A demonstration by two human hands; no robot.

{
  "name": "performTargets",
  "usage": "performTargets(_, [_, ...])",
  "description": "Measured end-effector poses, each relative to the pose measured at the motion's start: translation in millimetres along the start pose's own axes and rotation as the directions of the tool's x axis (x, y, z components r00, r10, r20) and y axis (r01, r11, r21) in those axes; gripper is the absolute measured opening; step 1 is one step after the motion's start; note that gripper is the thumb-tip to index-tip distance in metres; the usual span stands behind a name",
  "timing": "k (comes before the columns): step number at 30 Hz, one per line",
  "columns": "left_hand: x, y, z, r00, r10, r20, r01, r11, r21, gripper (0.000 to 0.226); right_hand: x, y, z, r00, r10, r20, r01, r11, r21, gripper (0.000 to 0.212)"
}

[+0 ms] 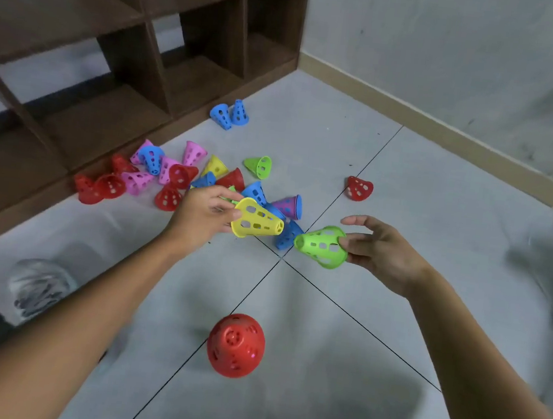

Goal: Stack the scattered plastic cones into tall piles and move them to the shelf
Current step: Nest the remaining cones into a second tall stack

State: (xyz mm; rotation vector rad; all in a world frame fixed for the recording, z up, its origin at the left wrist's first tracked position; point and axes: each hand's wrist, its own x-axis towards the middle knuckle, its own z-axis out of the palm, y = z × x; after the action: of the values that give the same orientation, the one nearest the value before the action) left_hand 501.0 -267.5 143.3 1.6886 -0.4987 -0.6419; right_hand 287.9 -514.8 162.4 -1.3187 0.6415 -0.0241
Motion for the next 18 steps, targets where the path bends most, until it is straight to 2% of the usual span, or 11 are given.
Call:
performTargets(5, [-25.4, 44.7, -45.9, 0.997, 0.056, -0.046, -0.058, 0.997, -0.050, 0.024, -15.9, -27.7, 39.8, 0.981, 0.033, 0.191, -0.040, 0.999, 0.034, 0.043])
performTargets(9, [-49.7, 85.3, -70.7, 0.982, 0.157, -0.105, -0.167, 0.982, -0.092, 0.021, -32.1, -40.8, 71.4, 0.935, 0.006, 0.353, -0.035, 0.997, 0.076, 0.037])
performTargets(14, [-79.6, 120.7, -81.4, 0.980, 0.185, 0.070, -0.173, 0.973, -0.150, 0.024, -43.5, -43.8, 99.4, 0.835, 0.019, 0.550, -0.062, 0.996, 0.058, 0.040])
performTargets(18, [-99.6, 126.4, -78.3, 0.950, 0.168, 0.263, -0.118, 0.974, -0.196, 0.029, -45.5, -36.6, 113.3, 0.796, 0.128, 0.591, -0.124, 0.991, -0.047, 0.056])
